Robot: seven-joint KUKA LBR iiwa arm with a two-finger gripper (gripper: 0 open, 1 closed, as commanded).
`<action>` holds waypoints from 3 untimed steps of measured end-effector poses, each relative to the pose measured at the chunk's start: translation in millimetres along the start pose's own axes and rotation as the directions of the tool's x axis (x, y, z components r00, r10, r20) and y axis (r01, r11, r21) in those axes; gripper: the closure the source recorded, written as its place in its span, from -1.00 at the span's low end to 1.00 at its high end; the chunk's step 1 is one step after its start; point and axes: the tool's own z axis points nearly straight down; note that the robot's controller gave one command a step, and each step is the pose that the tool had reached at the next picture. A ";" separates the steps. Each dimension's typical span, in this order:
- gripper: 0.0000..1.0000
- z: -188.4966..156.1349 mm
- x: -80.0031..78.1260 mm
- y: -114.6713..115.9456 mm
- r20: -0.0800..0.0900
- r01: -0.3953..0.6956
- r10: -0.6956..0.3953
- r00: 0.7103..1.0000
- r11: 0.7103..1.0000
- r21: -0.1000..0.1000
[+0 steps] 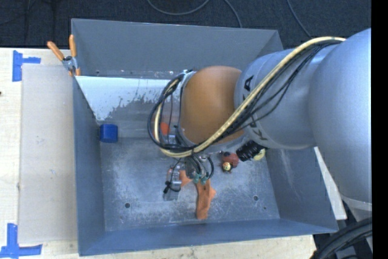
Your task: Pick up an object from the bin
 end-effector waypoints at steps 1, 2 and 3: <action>-1.00 12.3 35.0 -23.0 -0.002 0.031 -0.031 1.000 1.000 -0.005; -1.00 35.7 39.5 -46.3 -0.005 -0.109 0.108 0.994 0.994 -0.001; -1.00 28.1 8.1 -83.0 -0.005 -0.228 0.228 0.974 0.974 -0.003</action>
Offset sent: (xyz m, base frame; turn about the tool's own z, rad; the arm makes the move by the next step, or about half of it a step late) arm -0.0301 -0.0558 -0.0543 0.2478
